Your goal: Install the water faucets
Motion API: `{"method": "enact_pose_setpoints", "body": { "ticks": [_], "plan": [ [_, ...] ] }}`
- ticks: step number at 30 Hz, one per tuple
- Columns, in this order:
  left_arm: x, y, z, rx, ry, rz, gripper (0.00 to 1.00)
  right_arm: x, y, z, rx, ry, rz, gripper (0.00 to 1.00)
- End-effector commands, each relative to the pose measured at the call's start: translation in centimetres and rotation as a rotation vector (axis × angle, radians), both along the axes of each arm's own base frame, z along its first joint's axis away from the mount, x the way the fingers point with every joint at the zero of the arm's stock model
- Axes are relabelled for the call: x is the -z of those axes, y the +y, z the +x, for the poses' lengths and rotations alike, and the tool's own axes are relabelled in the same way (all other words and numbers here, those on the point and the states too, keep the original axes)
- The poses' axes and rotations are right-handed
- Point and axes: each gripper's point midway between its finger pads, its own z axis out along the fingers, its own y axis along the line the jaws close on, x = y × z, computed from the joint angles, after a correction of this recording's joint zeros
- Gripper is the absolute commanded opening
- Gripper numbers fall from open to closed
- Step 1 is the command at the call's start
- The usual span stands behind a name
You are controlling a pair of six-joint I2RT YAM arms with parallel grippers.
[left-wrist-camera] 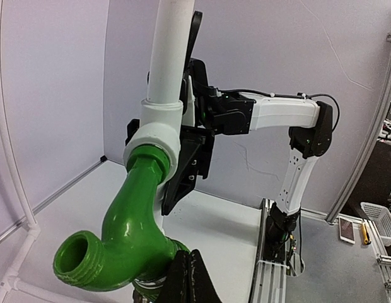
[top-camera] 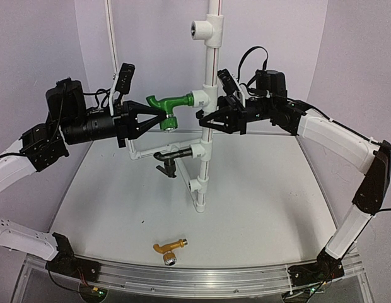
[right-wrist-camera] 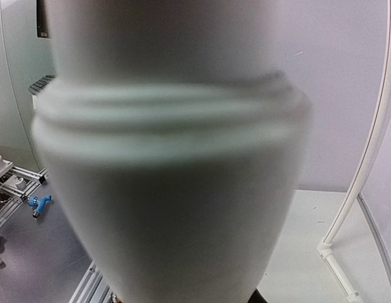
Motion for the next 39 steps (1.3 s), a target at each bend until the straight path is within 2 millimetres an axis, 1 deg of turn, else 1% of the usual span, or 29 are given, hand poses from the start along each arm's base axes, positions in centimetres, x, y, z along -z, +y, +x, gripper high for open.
{"method": "enact_pose_setpoints", "body": {
  "ticks": [1,7,11,13,14,15,16,17,18,19,20,22,26,29,31,35,39],
  "plan": [
    [2.2,0.0,1.5,-0.078,0.051,0.043,0.00,3.7,0.4,0.3,0.032,0.313,-0.158,0.00],
    [3.1,0.3,3.4,-0.177,0.058,0.093,0.00,3.8,0.4,0.3,0.031,0.315,-0.160,0.00],
    [3.0,0.9,4.5,-0.252,0.052,0.105,0.00,3.9,0.3,0.2,0.030,0.317,-0.161,0.00],
    [2.8,1.6,5.2,-0.309,0.039,0.108,0.00,3.9,0.3,0.1,0.029,0.317,-0.161,0.00],
    [2.6,1.9,5.3,-0.320,0.030,0.106,0.01,3.9,0.3,0.1,0.028,0.317,-0.161,0.00],
    [2.3,2.1,5.1,-0.318,0.021,0.103,0.03,3.9,0.3,0.1,0.027,0.316,-0.161,0.00],
    [1.9,2.1,4.6,-0.297,0.010,0.097,0.07,3.9,0.3,0.0,0.027,0.316,-0.161,0.00],
    [1.4,2.2,3.8,-0.262,-0.001,0.088,0.14,3.9,0.2,0.0,0.027,0.316,-0.161,0.00],
    [0.9,2.3,3.0,-0.232,-0.010,0.077,0.24,3.9,0.2,0.0,0.027,0.316,-0.161,0.00],
    [0.6,2.4,2.5,-0.210,-0.015,0.068,0.38,3.8,0.2,0.0,0.029,0.315,-0.160,0.00],
    [0.3,2.6,2.0,-0.194,-0.021,0.058,0.45,3.8,0.2,0.1,0.029,0.313,-0.159,0.00],
    [-0.3,2.9,1.5,-0.186,-0.029,0.054,0.54,3.9,0.2,0.1,0.028,0.315,-0.161,0.00],
    [-0.3,3.4,2.1,-0.231,-0.030,0.075,0.64,4.0,0.3,0.0,0.023,0.318,-0.162,0.00],
    [0.1,3.0,3.1,-0.255,-0.035,0.102,0.71,4.2,0.3,0.0,0.021,0.320,-0.164,0.00],
    [0.1,2.4,3.1,-0.224,-0.045,0.107,0.74,4.2,0.3,0.0,0.020,0.320,-0.164,0.00],
    [-0.3,1.1,2.9,-0.145,-0.053,0.094,0.76,4.2,0.3,-0.1,0.016,0.323,-0.164,0.00],
    [-0.6,0.2,3.2,-0.118,-0.101,0.100,0.75,4.1,0.2,-0.2,0.011,0.324,-0.163,0.00]
  ]
}}
